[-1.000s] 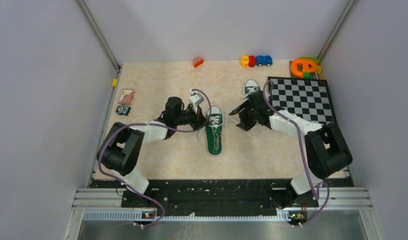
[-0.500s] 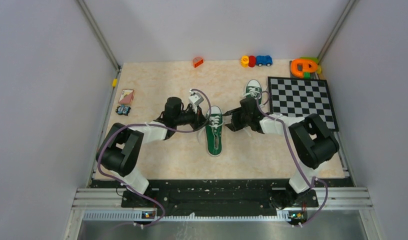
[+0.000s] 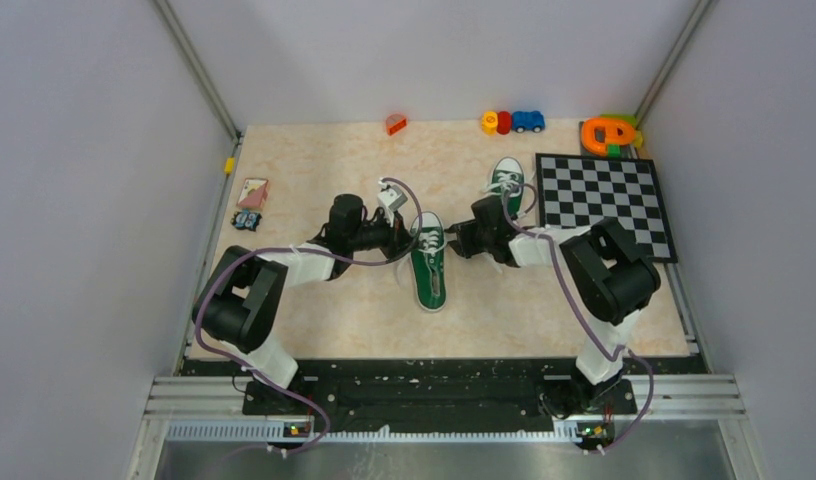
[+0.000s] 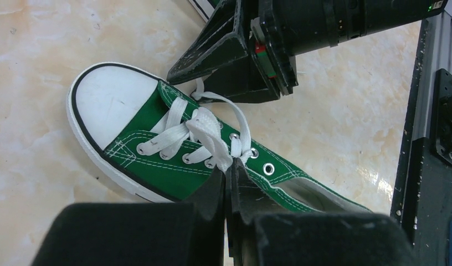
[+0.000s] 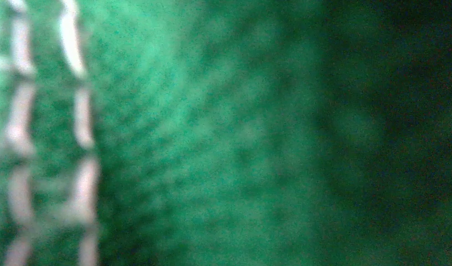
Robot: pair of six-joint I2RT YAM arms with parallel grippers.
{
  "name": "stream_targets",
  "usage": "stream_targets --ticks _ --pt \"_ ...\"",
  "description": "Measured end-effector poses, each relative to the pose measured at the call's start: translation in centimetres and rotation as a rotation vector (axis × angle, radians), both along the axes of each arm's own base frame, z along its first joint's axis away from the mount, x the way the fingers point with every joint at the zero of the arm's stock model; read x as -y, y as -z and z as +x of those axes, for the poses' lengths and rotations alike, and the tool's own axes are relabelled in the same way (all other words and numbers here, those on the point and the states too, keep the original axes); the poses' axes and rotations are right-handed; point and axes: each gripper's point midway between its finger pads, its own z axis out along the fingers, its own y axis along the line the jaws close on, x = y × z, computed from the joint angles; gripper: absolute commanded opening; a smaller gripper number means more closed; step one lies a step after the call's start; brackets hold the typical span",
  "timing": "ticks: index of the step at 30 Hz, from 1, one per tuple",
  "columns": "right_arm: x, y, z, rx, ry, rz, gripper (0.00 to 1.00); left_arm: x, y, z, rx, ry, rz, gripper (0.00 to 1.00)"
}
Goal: Tie the shoes
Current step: Wrap the shoelace around the shoelace.
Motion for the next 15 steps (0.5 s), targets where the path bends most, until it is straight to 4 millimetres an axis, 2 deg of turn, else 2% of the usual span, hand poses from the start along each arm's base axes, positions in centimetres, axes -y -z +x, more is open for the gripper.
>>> stream_targets --ticks 3,5,10,15 --pt "-0.3 -0.1 0.7 0.025 0.032 0.001 0.07 0.0 -0.1 0.0 0.002 0.0 -0.002 0.0" --pt "-0.3 -0.2 1.0 0.037 0.055 0.004 0.01 0.0 -0.1 0.1 0.003 -0.001 -0.003 0.0" --pt "0.9 -0.6 0.7 0.092 0.048 -0.068 0.0 -0.1 -0.1 0.1 0.004 -0.003 -0.003 0.0" --pt "0.8 -5.3 1.8 0.296 -0.073 -0.092 0.0 -0.1 -0.1 0.1 0.008 0.001 -0.001 0.0"
